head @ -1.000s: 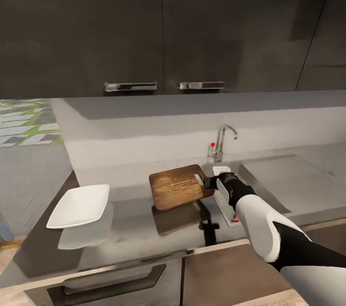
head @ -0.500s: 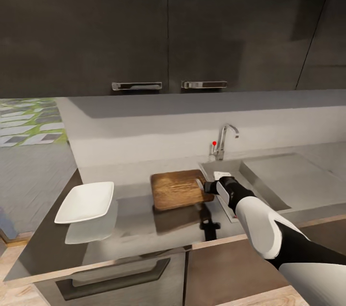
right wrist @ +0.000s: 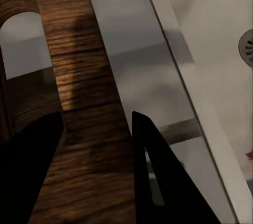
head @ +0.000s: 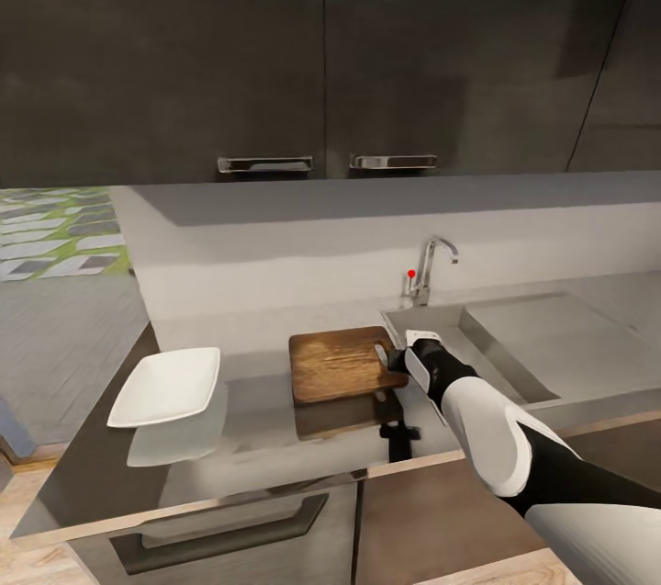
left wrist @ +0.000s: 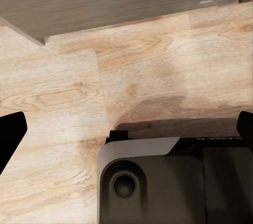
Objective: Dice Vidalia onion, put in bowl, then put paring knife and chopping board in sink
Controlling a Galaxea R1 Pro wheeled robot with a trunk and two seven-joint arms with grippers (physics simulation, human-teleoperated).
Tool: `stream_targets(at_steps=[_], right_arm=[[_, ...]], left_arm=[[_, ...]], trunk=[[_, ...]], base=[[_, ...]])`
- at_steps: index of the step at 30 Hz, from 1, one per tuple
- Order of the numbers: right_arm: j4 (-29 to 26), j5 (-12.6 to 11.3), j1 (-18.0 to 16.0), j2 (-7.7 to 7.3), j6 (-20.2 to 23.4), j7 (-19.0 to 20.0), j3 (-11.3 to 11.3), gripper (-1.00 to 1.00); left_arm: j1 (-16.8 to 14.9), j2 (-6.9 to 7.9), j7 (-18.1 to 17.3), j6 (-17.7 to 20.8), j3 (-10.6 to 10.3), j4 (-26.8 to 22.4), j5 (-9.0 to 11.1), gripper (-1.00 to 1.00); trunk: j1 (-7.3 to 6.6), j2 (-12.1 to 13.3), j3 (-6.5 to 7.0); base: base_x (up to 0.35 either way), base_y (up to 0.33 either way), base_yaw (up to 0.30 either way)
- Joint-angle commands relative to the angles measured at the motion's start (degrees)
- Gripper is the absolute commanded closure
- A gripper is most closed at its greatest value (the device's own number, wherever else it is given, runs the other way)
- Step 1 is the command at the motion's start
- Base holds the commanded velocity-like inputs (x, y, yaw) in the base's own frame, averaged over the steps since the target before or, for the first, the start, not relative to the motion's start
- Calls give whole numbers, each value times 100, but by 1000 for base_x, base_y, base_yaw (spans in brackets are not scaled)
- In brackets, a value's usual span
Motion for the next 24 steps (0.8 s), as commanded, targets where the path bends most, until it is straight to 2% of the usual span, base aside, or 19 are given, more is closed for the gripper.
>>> stream_targets(at_steps=[1,7,24], right_arm=[[-11,47,-3,10,28,-11,-46,100],[214,47,-2,-13,21,-49,-61,100],[272,47,8,-45,18,-103,-73,100]], left_arm=[[1,2,-1,-12,-3,-7,2,-100],[1,2,-2,-8,0,-7,0,-100],[1,2,-1,-14,-3,-7,1,-100]], trunk=[[2,-8,-9],[2,-8,-9],[2,-8,-9]], base=[[0,15,0],[0,4,0],[0,0,0]])
